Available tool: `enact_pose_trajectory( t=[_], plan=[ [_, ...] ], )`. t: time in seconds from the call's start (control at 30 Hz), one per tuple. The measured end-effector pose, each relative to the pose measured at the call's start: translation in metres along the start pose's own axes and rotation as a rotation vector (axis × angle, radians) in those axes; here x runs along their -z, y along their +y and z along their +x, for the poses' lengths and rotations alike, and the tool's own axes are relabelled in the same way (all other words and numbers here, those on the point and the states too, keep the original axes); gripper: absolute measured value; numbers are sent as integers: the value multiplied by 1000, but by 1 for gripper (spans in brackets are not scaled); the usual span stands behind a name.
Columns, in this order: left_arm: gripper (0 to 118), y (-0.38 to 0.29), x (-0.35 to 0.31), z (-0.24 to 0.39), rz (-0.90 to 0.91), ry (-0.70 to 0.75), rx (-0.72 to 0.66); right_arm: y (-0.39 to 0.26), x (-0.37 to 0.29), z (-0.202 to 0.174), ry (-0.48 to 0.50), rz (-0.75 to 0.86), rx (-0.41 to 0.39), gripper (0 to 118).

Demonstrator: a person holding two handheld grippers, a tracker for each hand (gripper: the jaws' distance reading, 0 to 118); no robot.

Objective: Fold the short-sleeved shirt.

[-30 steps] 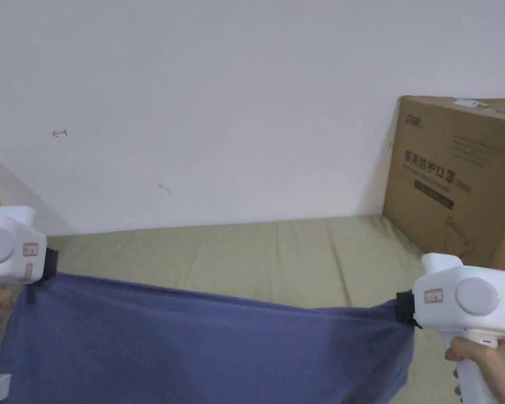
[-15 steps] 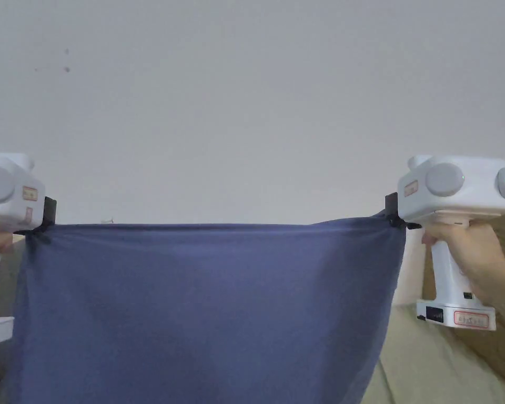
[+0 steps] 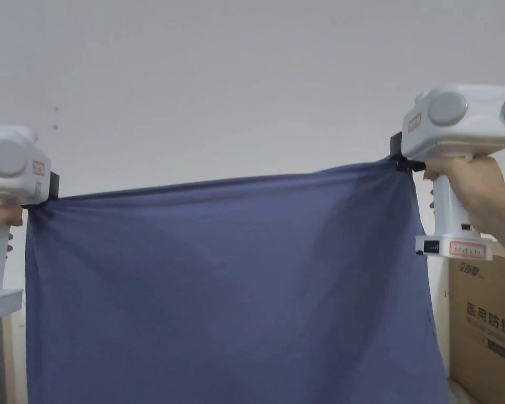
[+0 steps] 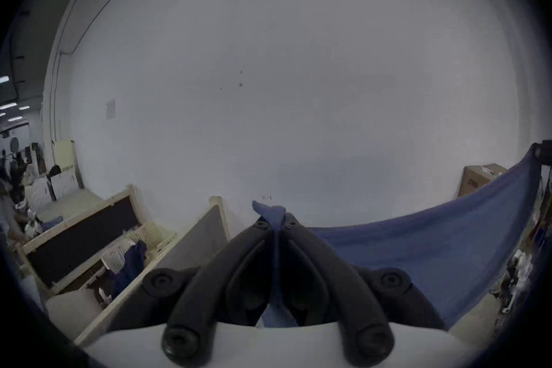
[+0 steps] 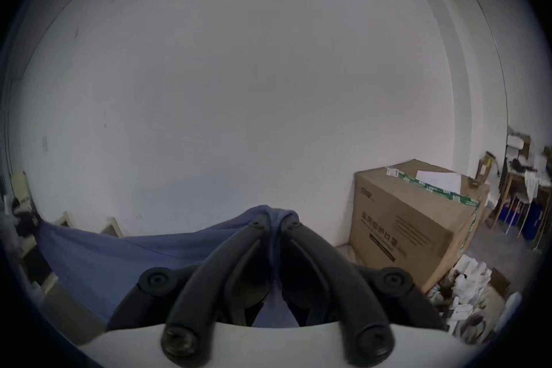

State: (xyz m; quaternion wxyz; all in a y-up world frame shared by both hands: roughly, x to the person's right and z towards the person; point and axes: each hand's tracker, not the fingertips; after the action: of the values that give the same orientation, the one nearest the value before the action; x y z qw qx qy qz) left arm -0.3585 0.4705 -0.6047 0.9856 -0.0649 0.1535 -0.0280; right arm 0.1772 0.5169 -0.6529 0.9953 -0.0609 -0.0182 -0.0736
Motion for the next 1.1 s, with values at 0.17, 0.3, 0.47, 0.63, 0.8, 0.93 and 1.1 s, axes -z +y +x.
enact_pose_trajectory(
  t=[0.17, 0.3, 0.47, 0.63, 0.8, 0.93, 1.1],
  plan=[
    [1, -12, 22, 18, 90, 2, -7, 1, 32, -2, -67, -20, -70, 7],
    [1, -49, 57, 37, 39, 32, 98, -45, 62, 0, -66, -70, -103, 7],
    [1, -142, 111, 48, -123, 15, 34, -152, 121, 12, -71, -263, -129, 7],
    [1, -256, 154, 70, -341, 21, 109, -275, 165, 17, -81, -498, -127, 7],
    [1, -351, 167, 80, -517, 29, 59, -382, 180, 27, -110, -685, -139, 7],
    [1, -428, 153, 79, -697, 48, 74, -454, 183, 46, -128, -837, -159, 7],
    [1, -469, 111, 67, -764, 30, 58, -496, 156, 67, -127, -909, -116, 7]
  ],
)
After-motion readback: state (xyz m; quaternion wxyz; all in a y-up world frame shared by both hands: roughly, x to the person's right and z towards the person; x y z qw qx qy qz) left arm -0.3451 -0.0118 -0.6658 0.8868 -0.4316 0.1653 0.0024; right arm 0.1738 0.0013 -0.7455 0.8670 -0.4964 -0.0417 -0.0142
